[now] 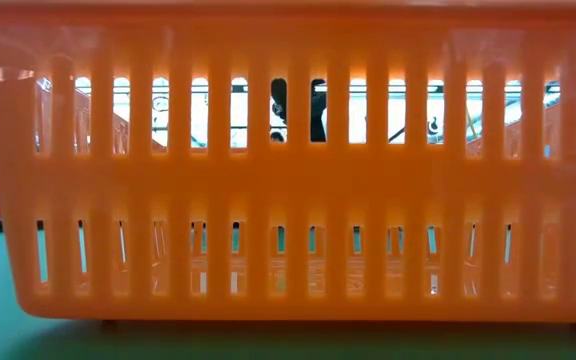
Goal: Stack baskets on shelf by color
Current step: Adjust the stacked green bins on the shelf, then stack the left orange bin on the top of the other orange bin on the shelf
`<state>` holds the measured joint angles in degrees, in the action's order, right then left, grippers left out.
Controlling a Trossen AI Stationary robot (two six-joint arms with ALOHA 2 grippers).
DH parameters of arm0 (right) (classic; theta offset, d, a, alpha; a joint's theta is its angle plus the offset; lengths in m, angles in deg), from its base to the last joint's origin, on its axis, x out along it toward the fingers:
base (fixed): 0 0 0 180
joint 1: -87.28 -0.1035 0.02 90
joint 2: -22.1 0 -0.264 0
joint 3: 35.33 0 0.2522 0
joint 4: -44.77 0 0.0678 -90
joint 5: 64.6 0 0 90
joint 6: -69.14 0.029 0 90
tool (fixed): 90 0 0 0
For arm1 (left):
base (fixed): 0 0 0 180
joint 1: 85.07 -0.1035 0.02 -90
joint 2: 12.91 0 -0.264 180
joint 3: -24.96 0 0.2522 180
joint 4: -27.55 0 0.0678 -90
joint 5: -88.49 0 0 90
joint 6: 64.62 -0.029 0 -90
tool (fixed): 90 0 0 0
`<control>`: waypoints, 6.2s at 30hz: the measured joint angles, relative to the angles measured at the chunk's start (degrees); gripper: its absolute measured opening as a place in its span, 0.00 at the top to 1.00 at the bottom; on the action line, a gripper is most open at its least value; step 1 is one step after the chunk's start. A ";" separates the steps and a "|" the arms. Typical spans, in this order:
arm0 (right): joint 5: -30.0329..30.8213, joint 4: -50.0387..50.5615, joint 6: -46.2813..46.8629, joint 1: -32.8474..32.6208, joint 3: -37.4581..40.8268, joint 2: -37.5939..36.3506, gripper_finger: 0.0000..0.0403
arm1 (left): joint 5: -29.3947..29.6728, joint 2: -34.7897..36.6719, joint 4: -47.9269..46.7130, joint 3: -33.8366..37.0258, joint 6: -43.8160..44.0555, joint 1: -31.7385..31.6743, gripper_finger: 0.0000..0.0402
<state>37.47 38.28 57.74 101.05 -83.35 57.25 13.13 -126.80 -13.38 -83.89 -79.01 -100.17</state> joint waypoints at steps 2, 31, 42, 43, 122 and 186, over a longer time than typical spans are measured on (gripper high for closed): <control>0.02 0.04 0.00 0.00 0.00 0.00 0.72 | 0.03 0.43 -1.77 0.00 -1.62 0.69 0.73; -0.09 0.87 1.55 0.00 0.00 -0.02 0.72 | 0.41 -0.61 -10.64 -0.04 8.77 -1.88 0.73; -0.11 1.33 1.07 -0.01 0.00 -0.02 0.72 | 0.66 6.49 -18.59 -0.02 6.26 3.83 0.73; -0.11 1.33 1.07 -0.01 0.00 -0.02 0.72 | 0.67 7.56 -19.15 -0.02 5.84 4.82 0.73; 0.02 2.97 -4.80 0.00 0.02 1.64 0.72 | -5.54 4.33 3.93 16.92 -21.67 26.49 0.94; 0.01 1.25 -5.99 0.12 0.02 1.27 0.72 | -23.15 7.19 -2.45 16.88 10.25 7.61 0.79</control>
<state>37.48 39.53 51.75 101.17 -83.33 58.52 -10.02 -119.62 -15.83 -67.00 -68.76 -92.56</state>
